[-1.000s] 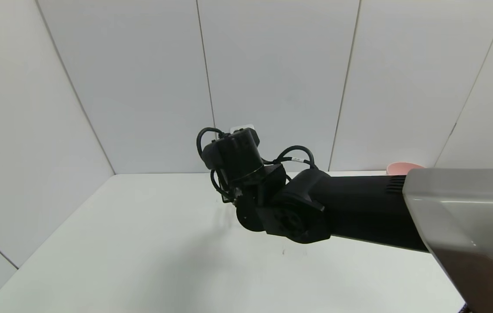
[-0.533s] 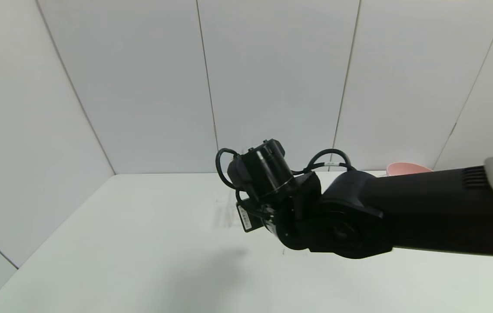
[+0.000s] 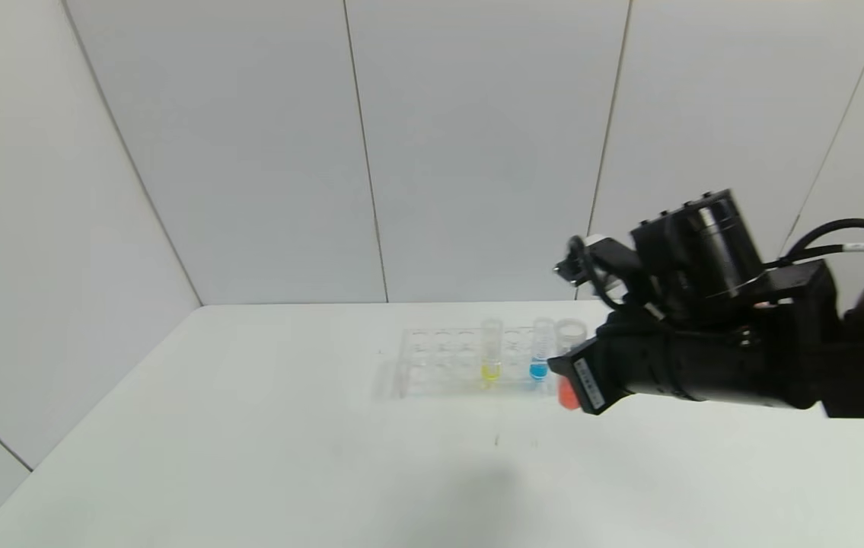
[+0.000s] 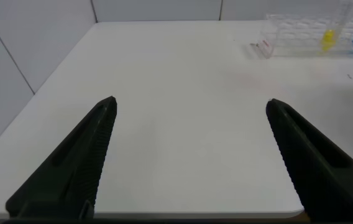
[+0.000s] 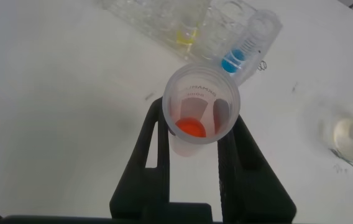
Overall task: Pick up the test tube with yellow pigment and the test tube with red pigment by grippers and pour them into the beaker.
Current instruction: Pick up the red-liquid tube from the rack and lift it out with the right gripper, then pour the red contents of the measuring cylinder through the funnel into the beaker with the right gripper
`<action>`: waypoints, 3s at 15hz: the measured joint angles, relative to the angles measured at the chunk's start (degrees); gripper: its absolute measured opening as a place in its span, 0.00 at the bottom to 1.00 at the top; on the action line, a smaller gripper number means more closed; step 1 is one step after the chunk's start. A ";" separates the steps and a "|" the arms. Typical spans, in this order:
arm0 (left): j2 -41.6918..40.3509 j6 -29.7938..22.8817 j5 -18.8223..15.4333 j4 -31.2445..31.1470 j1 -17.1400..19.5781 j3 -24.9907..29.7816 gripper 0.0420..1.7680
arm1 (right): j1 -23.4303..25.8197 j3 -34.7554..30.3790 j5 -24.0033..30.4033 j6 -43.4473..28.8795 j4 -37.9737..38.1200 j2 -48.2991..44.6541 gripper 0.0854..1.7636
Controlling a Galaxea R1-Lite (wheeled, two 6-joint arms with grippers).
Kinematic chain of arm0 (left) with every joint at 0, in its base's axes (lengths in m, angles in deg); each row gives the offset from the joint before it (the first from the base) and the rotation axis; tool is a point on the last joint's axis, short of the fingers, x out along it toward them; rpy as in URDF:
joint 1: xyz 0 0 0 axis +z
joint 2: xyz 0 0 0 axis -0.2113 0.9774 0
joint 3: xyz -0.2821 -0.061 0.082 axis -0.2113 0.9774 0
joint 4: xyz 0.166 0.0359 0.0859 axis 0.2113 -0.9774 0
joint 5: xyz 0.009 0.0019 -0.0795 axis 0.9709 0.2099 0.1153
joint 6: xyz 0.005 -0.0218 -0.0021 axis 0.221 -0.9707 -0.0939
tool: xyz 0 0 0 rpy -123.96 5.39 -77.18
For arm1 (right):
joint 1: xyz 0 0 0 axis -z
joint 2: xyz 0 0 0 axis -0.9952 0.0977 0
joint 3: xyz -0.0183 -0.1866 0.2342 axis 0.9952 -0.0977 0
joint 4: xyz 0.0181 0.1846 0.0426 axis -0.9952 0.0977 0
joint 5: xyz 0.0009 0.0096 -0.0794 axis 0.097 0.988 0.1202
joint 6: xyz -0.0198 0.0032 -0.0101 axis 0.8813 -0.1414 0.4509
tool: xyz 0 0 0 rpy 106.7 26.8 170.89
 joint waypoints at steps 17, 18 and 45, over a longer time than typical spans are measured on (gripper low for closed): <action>0.00 0.00 0.00 0.00 0.00 0.00 0.97 | 51.37 3.96 29.85 41.39 3.88 -0.99 0.25; 0.00 0.00 0.00 0.00 0.00 0.00 0.97 | 51.61 6.19 29.22 42.34 3.88 0.87 0.25; 0.00 0.00 0.00 0.00 0.00 0.00 0.97 | 39.05 44.18 -2.71 66.89 37.58 20.91 0.25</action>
